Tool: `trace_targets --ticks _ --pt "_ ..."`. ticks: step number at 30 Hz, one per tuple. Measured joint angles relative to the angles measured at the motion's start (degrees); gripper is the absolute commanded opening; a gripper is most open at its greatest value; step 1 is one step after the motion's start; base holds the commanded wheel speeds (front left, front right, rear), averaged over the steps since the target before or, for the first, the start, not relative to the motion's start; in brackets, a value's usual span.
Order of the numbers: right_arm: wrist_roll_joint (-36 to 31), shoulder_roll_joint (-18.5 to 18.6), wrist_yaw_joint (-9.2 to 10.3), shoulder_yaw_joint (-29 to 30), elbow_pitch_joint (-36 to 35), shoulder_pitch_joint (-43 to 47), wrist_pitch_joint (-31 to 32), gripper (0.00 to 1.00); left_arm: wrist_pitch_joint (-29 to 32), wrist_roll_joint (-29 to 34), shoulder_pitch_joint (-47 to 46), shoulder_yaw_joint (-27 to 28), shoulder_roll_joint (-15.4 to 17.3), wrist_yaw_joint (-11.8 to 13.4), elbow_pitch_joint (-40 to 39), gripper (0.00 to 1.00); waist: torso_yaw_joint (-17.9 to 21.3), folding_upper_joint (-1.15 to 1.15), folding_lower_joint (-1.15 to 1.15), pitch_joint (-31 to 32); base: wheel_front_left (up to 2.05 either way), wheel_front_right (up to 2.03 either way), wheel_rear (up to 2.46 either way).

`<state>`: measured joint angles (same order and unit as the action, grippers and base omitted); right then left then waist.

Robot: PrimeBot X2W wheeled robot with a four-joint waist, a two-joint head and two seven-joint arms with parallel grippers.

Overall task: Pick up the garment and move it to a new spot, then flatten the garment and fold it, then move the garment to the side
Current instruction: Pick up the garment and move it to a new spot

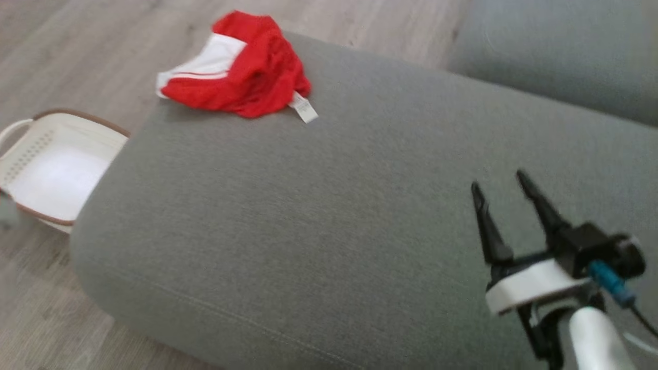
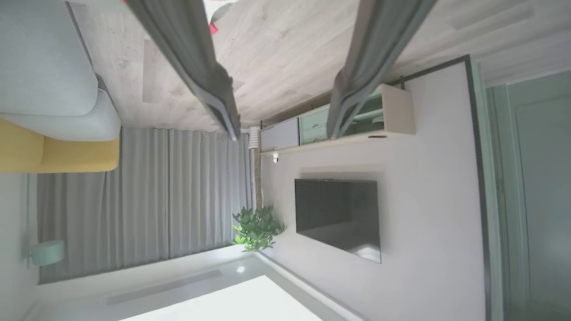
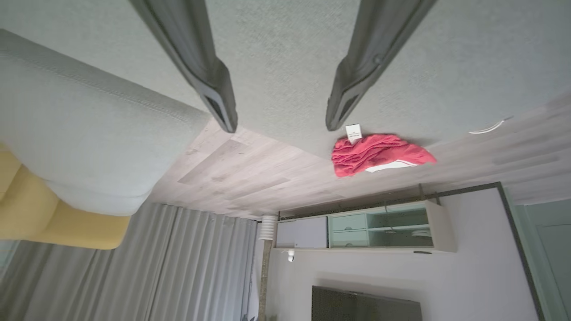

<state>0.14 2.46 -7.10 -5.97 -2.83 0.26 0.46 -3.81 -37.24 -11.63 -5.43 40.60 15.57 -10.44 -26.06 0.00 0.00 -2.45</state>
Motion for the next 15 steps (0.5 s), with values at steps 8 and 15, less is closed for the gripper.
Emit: trace_targets --ticks 8,15 --pt "-4.47 0.13 -0.01 1.33 -9.89 -6.1 4.81 1.0 4.92 -2.44 -24.3 -2.22 2.49 -8.31 18.78 1.0 8.85 0.0 0.02 -11.14 0.0 0.0 0.0" --pt "-6.17 0.2 0.0 1.64 -13.54 -8.23 6.95 1.0 11.26 -1.15 -35.92 -9.48 0.24 -13.18 35.77 1.0 14.71 0.0 0.03 -20.32 0.0 0.0 0.0"
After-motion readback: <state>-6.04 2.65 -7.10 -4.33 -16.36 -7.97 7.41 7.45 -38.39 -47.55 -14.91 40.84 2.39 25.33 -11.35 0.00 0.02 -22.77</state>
